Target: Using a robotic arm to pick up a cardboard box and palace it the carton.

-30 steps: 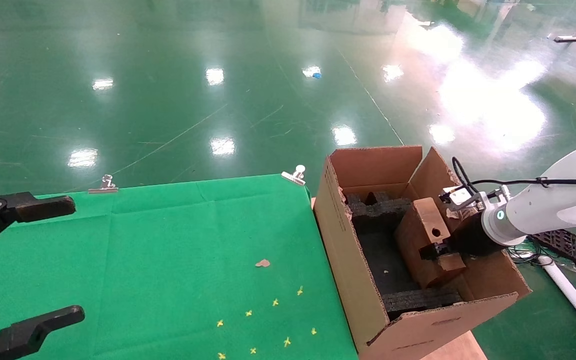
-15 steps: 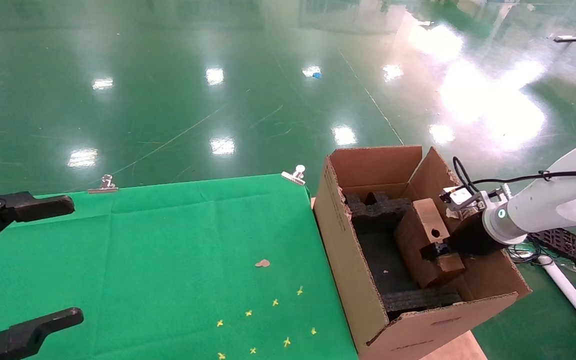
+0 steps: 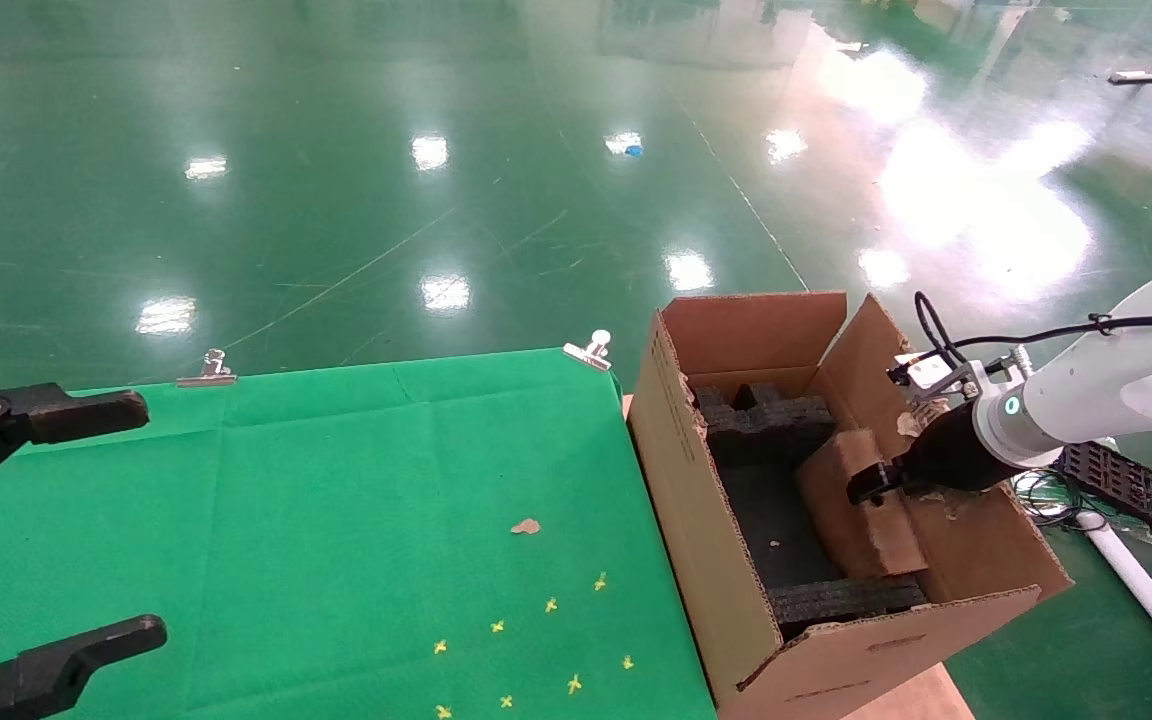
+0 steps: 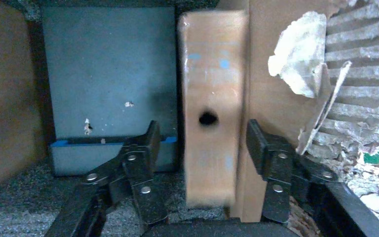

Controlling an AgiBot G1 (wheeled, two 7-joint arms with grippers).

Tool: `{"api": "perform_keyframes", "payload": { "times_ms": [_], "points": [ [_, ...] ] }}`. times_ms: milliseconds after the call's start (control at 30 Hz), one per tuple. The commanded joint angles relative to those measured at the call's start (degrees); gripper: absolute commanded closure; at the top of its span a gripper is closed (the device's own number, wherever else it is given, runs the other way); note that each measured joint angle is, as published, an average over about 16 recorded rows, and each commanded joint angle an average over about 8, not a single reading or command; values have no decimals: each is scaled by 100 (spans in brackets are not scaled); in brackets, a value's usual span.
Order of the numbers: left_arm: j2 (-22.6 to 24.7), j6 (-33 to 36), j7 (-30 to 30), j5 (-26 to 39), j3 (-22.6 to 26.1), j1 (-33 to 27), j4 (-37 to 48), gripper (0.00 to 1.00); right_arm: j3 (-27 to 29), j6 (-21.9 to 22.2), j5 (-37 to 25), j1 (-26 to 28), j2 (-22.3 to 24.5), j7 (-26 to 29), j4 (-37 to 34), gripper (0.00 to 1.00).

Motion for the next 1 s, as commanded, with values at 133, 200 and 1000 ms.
{"api": "perform_keyframes", "payload": {
  "times_ms": [133,200,1000],
  "points": [
    [-1,-1,1,-1,2,0,0,0,19,-65,15,103,-28,-100,-78,0],
    [-1,-1,1,-2,2,0,0,0,35,-102,26,214,-22,-165,-73,0],
    [-4,-5,5,-7,9,-1,1,0,499,-467,338,2406,869,-950,1277,0]
  ]
}}
